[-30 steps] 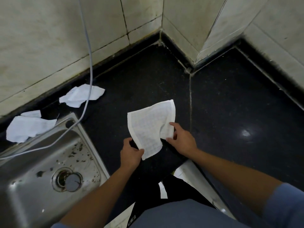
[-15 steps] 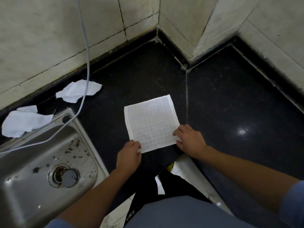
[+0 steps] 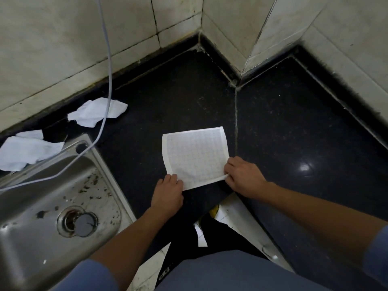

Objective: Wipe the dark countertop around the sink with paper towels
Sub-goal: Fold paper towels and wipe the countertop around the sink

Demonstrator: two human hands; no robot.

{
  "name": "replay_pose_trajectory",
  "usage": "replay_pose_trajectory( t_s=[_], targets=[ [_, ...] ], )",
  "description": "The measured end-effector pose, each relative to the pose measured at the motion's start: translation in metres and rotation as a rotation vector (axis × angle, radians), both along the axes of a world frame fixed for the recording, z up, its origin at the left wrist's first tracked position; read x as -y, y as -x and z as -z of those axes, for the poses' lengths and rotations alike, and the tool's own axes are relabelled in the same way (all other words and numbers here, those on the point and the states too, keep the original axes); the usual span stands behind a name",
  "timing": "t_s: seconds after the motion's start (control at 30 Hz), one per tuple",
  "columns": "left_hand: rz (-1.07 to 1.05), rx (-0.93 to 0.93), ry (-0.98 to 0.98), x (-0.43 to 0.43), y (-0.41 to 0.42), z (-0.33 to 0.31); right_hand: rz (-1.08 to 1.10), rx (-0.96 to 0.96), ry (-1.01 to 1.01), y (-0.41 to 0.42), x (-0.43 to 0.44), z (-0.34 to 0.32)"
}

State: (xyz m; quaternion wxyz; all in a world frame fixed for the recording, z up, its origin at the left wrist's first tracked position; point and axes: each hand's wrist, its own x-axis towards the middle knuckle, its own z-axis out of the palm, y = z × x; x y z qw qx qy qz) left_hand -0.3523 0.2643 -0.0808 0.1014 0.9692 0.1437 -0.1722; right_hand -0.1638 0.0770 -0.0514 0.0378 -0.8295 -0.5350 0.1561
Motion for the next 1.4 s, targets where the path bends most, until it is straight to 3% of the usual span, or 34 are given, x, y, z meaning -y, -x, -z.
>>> replay_pose_trajectory(
  t_s=[0.1, 0.2, 0.3, 0.37, 0.53, 0.97, 1.13, 1.23, 1.4],
  targets=[
    [0.051, -0.041, 0.074, -0.009, 0.0, -0.008, 0.029, -0.124, 0.134, -0.008, 0.008, -0.006],
    [0.024, -0.152, 0.268, -0.023, -0.001, -0.016, 0.065, -0.263, 0.304, -0.015, 0.014, -0.011],
    [-0.03, -0.238, 0.418, -0.045, -0.011, -0.027, 0.169, -0.396, 0.291, -0.027, 0.012, -0.017],
    [-0.129, -0.154, 0.461, -0.059, -0.026, -0.034, 0.289, -0.428, 0.22, -0.041, 0.006, -0.021],
    [-0.391, 0.107, 0.439, -0.084, -0.069, -0.037, 0.503, -0.349, 0.089, -0.072, -0.025, -0.019],
    [-0.496, 0.032, 0.276, -0.098, -0.093, 0.002, 0.589, -0.134, 0.133, -0.088, -0.047, 0.019],
    [-0.308, 0.22, 0.197, -0.072, -0.079, -0.017, 0.35, -0.085, -0.039, -0.062, -0.033, 0.007],
    [-0.13, 0.153, 0.213, -0.04, -0.067, -0.016, 0.147, -0.165, 0.026, -0.027, -0.039, 0.009],
    [0.036, 0.101, 0.097, -0.039, -0.039, 0.0, 0.282, -0.287, 0.169, -0.023, -0.026, 0.023]
  ],
)
